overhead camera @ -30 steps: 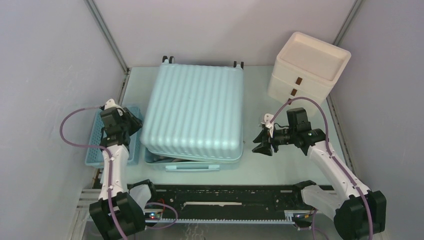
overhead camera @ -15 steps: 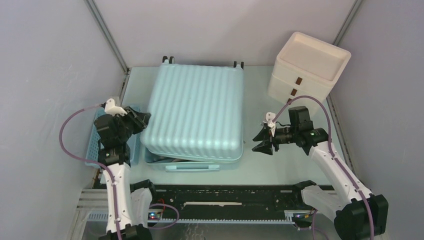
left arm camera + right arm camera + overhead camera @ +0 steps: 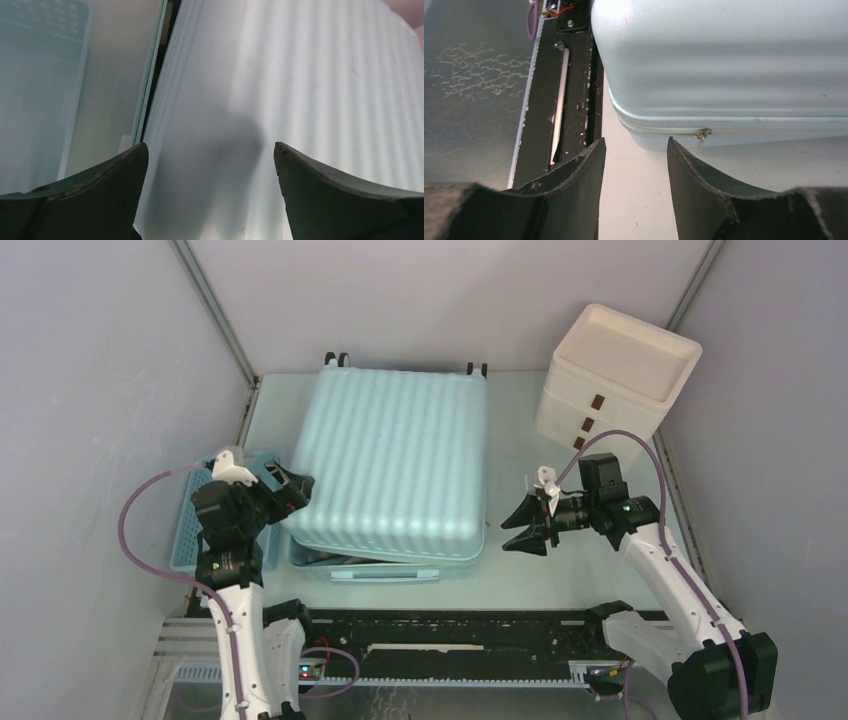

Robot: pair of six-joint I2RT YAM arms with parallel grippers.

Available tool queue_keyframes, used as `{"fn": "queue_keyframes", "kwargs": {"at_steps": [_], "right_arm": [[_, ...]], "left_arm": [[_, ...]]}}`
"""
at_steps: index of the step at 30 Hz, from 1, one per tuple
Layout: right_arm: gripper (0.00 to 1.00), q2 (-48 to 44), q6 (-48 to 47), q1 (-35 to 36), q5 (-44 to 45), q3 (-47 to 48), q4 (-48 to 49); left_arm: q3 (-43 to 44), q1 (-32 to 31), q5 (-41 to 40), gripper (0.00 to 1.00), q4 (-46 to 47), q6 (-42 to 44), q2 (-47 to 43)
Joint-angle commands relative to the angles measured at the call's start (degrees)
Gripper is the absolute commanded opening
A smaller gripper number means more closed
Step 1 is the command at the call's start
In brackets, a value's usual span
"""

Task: Open, take out, and arrange the luggage
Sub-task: Adjust the luggage at the center of the board.

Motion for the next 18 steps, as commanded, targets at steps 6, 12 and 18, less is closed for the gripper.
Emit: {"fn": "queue_keyframes", "kwargs": {"at_steps": [6,12,18], "right_arm": [[0.57,0.38,1.34,1.43,-1.47,2.07,0.28],[0.58,0.07,2.18,1.47,-0.95,2.07,0.93],[0.57,-0.61,1.15,0.71,-1.31,2.35,0.11]], "left_arm": [[1.79,-0.26,6.73,0.98,-0.98,-1.28,3.34],[1.26,-0.62,14.62,0.89,0.1,-7.39,-1.94],[1.67,-2.64,17.77,0.87,0.77,-11.48,-4.73]]}}
